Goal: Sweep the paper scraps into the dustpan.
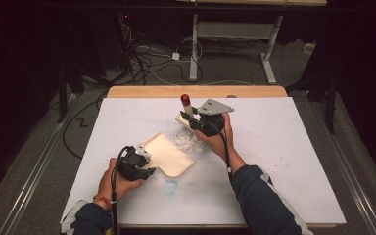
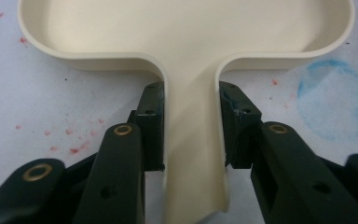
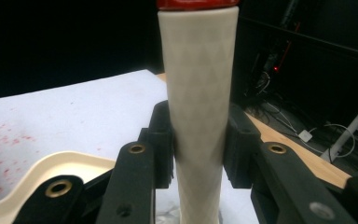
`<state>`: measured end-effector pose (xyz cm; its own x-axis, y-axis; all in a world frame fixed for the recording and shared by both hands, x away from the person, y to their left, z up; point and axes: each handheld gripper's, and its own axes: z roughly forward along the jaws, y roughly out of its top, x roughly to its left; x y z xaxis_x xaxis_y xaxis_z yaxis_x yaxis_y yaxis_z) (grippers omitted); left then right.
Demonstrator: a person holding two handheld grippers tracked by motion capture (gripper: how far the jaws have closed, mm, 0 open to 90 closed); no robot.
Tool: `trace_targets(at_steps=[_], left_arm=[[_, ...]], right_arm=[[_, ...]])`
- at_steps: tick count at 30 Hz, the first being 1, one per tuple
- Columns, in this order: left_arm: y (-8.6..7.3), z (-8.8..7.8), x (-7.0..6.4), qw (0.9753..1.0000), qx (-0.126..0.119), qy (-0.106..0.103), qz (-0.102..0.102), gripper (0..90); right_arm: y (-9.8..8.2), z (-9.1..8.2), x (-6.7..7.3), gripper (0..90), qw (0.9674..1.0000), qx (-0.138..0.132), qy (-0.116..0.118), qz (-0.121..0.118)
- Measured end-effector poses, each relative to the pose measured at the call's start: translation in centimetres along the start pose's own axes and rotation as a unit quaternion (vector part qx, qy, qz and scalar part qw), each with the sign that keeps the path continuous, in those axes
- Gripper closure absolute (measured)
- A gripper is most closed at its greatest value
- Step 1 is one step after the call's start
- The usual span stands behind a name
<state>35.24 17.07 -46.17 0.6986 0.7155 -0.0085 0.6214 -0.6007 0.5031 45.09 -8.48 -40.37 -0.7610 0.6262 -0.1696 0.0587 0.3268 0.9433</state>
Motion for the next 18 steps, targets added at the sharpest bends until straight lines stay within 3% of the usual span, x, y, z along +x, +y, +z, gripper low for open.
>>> trace_targets(at_steps=[7, 18], left_arm=[[1.0, 0.6, -0.4, 0.9999, 0.008, 0.005, 0.004, 63.6], [2.1, 1.3, -1.4, 0.9999, 0.006, 0.006, 0.007, 63.4]], right_arm=[[0.0, -0.2, 2.2, 69.1, 0.9995, -0.014, 0.030, 0.002], [0.5, -0.6, 5.5, 69.2, 0.9977, -0.018, 0.062, -0.023]])
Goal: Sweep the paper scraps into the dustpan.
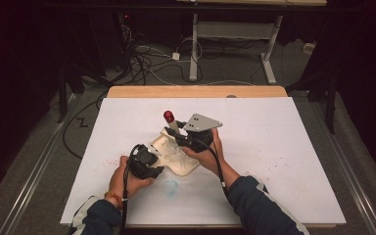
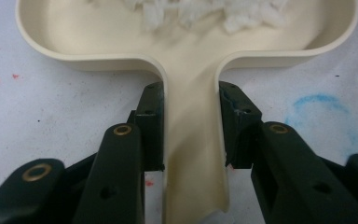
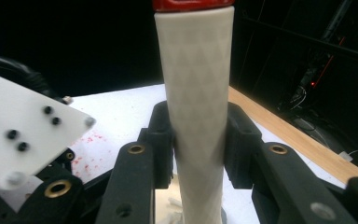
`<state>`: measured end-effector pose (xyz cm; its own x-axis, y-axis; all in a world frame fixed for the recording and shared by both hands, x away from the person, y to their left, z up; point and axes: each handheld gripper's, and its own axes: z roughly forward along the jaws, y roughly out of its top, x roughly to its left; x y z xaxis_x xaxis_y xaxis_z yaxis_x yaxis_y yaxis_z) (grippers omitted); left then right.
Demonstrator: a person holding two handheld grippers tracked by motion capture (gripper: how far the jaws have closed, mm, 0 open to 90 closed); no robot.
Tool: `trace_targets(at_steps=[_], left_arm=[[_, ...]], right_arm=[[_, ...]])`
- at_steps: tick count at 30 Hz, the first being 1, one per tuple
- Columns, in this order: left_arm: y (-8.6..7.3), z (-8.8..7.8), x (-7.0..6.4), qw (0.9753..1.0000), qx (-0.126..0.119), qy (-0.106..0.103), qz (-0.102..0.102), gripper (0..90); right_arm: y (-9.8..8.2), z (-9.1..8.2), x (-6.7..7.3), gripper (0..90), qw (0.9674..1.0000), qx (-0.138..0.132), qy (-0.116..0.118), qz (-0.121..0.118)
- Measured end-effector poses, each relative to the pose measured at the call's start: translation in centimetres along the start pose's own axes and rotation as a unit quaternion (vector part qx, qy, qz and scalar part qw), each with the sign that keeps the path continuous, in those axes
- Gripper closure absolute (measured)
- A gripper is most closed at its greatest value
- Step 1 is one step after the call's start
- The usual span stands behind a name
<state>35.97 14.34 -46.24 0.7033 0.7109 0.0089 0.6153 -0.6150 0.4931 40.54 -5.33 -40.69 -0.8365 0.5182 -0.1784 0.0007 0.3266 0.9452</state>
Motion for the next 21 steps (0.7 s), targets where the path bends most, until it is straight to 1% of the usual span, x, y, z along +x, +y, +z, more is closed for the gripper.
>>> trace_targets(at_steps=[1, 2, 5, 6, 10, 12, 13, 14, 15, 16, 17, 20, 21], left_arm=[[0.0, 0.0, 0.0, 1.0000, -0.001, -0.004, -0.003, 63.4], [0.0, 0.0, 0.1, 1.0000, 0.000, -0.006, -0.003, 63.4], [-0.2, 0.0, 0.1, 1.0000, -0.001, -0.004, -0.005, 63.4], [-0.2, -0.1, 0.1, 1.0000, -0.001, -0.005, -0.005, 63.4], [-0.6, -0.4, 0.2, 0.9999, -0.007, -0.006, -0.008, 63.5], [-0.8, -0.5, 0.3, 0.9999, -0.005, -0.006, -0.007, 63.5], [-0.9, -0.6, 0.3, 0.9999, -0.007, -0.006, -0.010, 63.5], [-1.0, -0.6, 0.4, 0.9999, -0.007, -0.006, -0.009, 63.5], [-1.1, -0.6, 0.4, 0.9999, -0.008, -0.007, -0.009, 63.5], [-1.2, -0.7, 0.5, 0.9999, -0.006, -0.008, -0.007, 63.5], [-1.2, -0.7, 0.6, 0.9999, -0.006, -0.009, -0.008, 63.5], [-1.4, -0.8, 0.6, 0.9999, -0.003, -0.009, -0.006, 63.6], [-1.4, -0.8, 0.7, 0.9999, -0.005, -0.011, -0.008, 63.5]], right_arm=[[0.3, -0.2, 0.4, 69.7, 1.0000, -0.003, 0.004, -0.008], [0.4, -0.3, 0.5, 70.0, 1.0000, -0.005, 0.005, -0.004], [0.8, -0.4, 0.6, 70.4, 0.9999, -0.006, 0.011, -0.003], [0.9, -0.4, 0.7, 70.5, 0.9999, -0.006, 0.012, 0.001], [1.3, -0.8, 0.9, 70.5, 1.0000, 0.001, 0.001, -0.003], [1.9, -1.4, 0.6, 70.5, 1.0000, -0.006, -0.002, 0.003], [1.9, -1.4, 0.6, 70.5, 1.0000, -0.006, -0.002, 0.003], [2.2, -1.9, 0.3, 70.5, 0.9998, -0.014, -0.008, 0.007], [2.2, -1.9, 0.3, 70.5, 0.9998, -0.014, -0.008, 0.007], [2.5, -2.1, -0.2, 70.4, 0.9997, -0.018, -0.009, 0.012], [2.7, -2.1, -0.4, 70.5, 0.9997, -0.018, -0.013, 0.012], [3.1, -2.3, -1.0, 70.4, 0.9995, -0.020, -0.020, 0.015], [3.2, -2.4, -1.2, 70.4, 0.9993, -0.024, -0.022, 0.020]])
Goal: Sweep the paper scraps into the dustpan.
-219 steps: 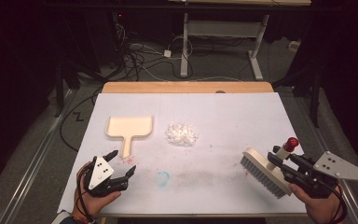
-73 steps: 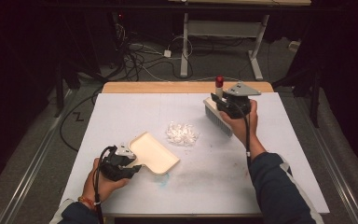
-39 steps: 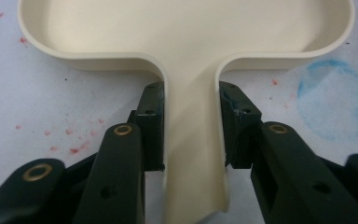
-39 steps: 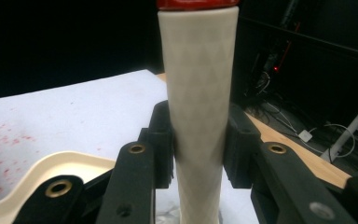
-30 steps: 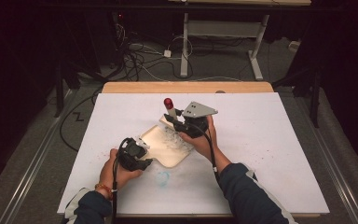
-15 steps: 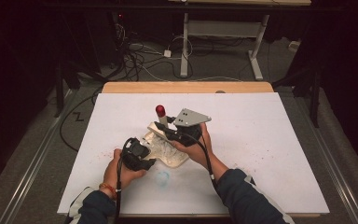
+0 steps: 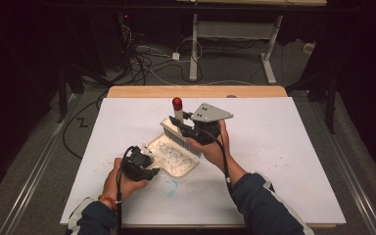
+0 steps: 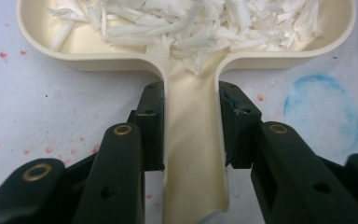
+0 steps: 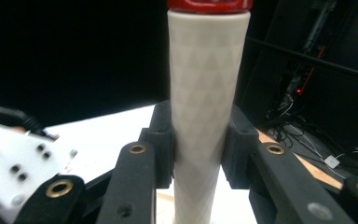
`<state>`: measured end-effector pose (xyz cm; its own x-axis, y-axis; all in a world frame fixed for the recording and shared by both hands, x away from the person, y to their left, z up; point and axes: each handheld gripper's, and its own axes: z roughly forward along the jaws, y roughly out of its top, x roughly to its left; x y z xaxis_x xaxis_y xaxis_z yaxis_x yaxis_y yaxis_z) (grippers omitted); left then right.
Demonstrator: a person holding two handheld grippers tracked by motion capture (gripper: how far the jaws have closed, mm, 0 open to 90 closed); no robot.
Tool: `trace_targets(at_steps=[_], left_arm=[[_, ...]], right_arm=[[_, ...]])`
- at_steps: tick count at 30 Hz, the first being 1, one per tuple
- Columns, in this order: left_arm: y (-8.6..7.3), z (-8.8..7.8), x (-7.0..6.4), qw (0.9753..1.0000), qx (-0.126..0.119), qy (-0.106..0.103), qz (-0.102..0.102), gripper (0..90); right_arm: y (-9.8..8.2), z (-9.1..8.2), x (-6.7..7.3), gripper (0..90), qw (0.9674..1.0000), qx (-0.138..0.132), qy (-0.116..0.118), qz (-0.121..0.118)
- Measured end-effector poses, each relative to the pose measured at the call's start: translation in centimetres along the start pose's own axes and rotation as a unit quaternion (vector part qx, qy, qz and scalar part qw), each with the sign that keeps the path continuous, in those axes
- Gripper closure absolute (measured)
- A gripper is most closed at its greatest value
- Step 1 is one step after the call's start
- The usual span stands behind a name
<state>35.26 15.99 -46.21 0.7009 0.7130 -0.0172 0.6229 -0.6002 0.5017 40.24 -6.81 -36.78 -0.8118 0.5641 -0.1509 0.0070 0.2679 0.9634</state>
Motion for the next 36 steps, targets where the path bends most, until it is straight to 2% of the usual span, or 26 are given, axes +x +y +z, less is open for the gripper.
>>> trace_targets(at_steps=[3, 4, 5, 10, 13, 15, 19, 20, 21, 22, 23, 25, 27, 28, 29, 33, 35, 36], left_arm=[[-0.2, -0.1, 0.1, 1.0000, -0.006, -0.001, -0.001, 63.6], [-0.2, -0.1, 0.1, 1.0000, -0.006, 0.000, 0.001, 63.6], [-0.2, -0.1, 0.1, 1.0000, -0.007, 0.000, 0.001, 63.6], [-0.2, 0.0, 0.4, 1.0000, -0.004, -0.006, -0.004, 63.6], [-0.1, 0.2, 0.8, 0.9999, -0.002, -0.012, -0.007, 63.6], [0.0, 0.4, 1.0, 0.9999, 0.003, -0.015, -0.006, 63.6], [0.0, 0.5, 1.1, 0.9998, 0.003, -0.017, -0.008, 63.6], [0.0, 0.5, 1.1, 0.9998, 0.003, -0.017, -0.007, 63.6], [0.0, 0.5, 1.2, 0.9998, 0.003, -0.018, -0.008, 63.6], [0.0, 0.6, 1.2, 0.9998, 0.003, -0.018, -0.008, 63.6], [0.0, 0.5, 1.2, 0.9998, 0.002, -0.018, -0.008, 63.6], [0.0, 0.5, 1.1, 0.9998, 0.004, -0.016, -0.006, 63.6], [0.0, 0.5, 1.1, 0.9999, 0.005, -0.014, -0.005, 63.6], [0.0, 0.5, 1.0, 0.9999, 0.006, -0.013, -0.005, 63.6], [0.0, 0.5, 1.0, 0.9999, 0.006, -0.013, -0.005, 63.6], [-0.1, 0.5, 1.0, 0.9999, 0.007, -0.014, -0.005, 63.6], [-0.1, 0.4, 1.0, 0.9999, 0.011, -0.013, 0.000, 63.6], [-0.1, 0.4, 1.0, 0.9999, 0.010, -0.012, -0.001, 63.6]], right_arm=[[0.1, 0.0, -0.9, 70.4, 0.9999, -0.004, -0.008, 0.009], [-0.1, 0.1, -1.5, 70.4, 0.9998, 0.003, -0.018, 0.003], [-0.1, 0.1, -1.5, 70.4, 0.9998, 0.003, -0.018, 0.003], [-1.1, 1.1, -3.4, 70.4, 0.9977, 0.016, -0.064, -0.014], [-1.5, 1.6, -3.9, 70.4, 0.9971, 0.018, -0.072, -0.016], [-2.3, 2.6, -4.3, 70.4, 0.9964, 0.026, -0.079, -0.017], [-3.1, 3.5, -4.4, 70.4, 0.9957, 0.036, -0.081, -0.026], [-3.3, 3.7, -4.3, 70.5, 0.9975, 0.028, -0.064, -0.010], [-3.3, 3.7, -4.3, 70.5, 0.9975, 0.028, -0.064, -0.010], [-3.2, 3.8, -3.8, 70.4, 0.9981, 0.035, -0.047, -0.017], [-3.2, 3.8, -3.8, 70.4, 0.9981, 0.035, -0.047, -0.017], [-3.1, 3.7, -3.3, 70.3, 0.9988, 0.035, -0.024, -0.026], [-3.1, 3.4, -2.7, 70.3, 0.9993, 0.032, 0.000, -0.018], [-3.1, 3.1, -2.0, 70.2, 0.9991, 0.029, 0.016, -0.026], [-3.1, 3.1, -2.0, 70.2, 0.9991, 0.029, 0.016, -0.026], [-3.2, 2.1, -0.5, 70.1, 0.9977, 0.028, 0.046, -0.042], [-3.1, 1.5, 0.2, 70.2, 0.9975, 0.024, 0.054, -0.039], [-2.9, 0.9, 0.6, 70.4, 0.9972, 0.015, 0.066, -0.033]])
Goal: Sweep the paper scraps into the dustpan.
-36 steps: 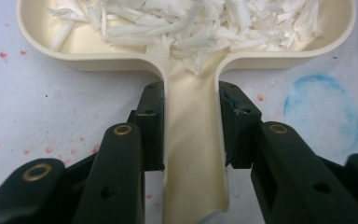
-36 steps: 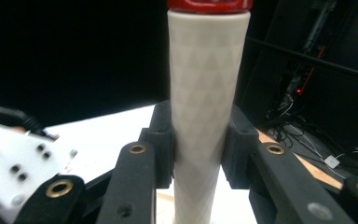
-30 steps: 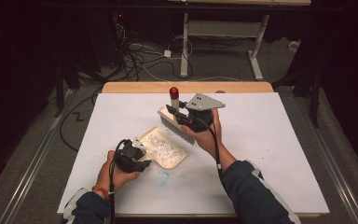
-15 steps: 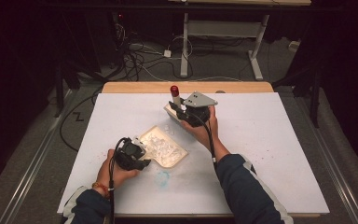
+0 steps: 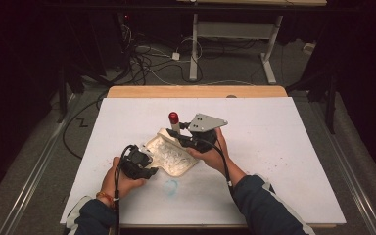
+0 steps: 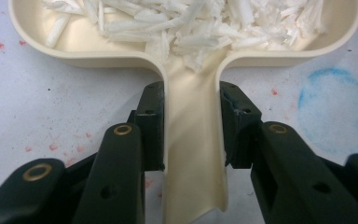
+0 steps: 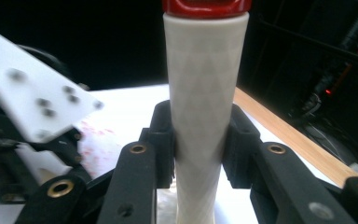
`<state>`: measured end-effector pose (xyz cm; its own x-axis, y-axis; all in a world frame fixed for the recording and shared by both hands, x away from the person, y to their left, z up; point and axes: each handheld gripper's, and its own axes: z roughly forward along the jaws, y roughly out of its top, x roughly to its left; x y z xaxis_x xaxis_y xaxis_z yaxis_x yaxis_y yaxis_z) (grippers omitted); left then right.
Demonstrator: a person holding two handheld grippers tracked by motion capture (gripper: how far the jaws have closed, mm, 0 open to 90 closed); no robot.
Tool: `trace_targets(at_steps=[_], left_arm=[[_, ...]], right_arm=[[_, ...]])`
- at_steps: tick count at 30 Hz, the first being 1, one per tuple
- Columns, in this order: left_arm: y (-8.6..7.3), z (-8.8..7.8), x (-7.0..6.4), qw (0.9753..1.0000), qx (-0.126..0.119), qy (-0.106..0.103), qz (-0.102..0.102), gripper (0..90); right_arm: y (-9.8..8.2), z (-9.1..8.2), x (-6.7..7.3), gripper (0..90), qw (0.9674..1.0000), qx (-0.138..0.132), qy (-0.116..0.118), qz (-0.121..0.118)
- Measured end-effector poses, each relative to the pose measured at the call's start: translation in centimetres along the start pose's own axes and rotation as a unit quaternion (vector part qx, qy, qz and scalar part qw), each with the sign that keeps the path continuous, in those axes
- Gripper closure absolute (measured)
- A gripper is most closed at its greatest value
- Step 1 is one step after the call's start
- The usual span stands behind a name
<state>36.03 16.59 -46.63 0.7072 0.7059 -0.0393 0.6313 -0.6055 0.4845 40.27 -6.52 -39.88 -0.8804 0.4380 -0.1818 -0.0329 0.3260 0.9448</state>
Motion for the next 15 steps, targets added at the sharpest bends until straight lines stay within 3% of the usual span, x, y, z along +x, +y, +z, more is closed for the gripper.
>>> trace_targets(at_steps=[6, 15], left_arm=[[0.0, -0.1, 0.0, 1.0000, 0.001, 0.002, 0.002, 63.6], [-0.2, -0.2, 0.0, 1.0000, 0.006, 0.000, 0.005, 63.6]], right_arm=[[1.1, -1.4, 0.7, 70.5, 0.9998, -0.013, 0.004, -0.011], [1.9, -3.7, -0.5, 70.4, 0.9980, -0.024, -0.057, -0.013]])
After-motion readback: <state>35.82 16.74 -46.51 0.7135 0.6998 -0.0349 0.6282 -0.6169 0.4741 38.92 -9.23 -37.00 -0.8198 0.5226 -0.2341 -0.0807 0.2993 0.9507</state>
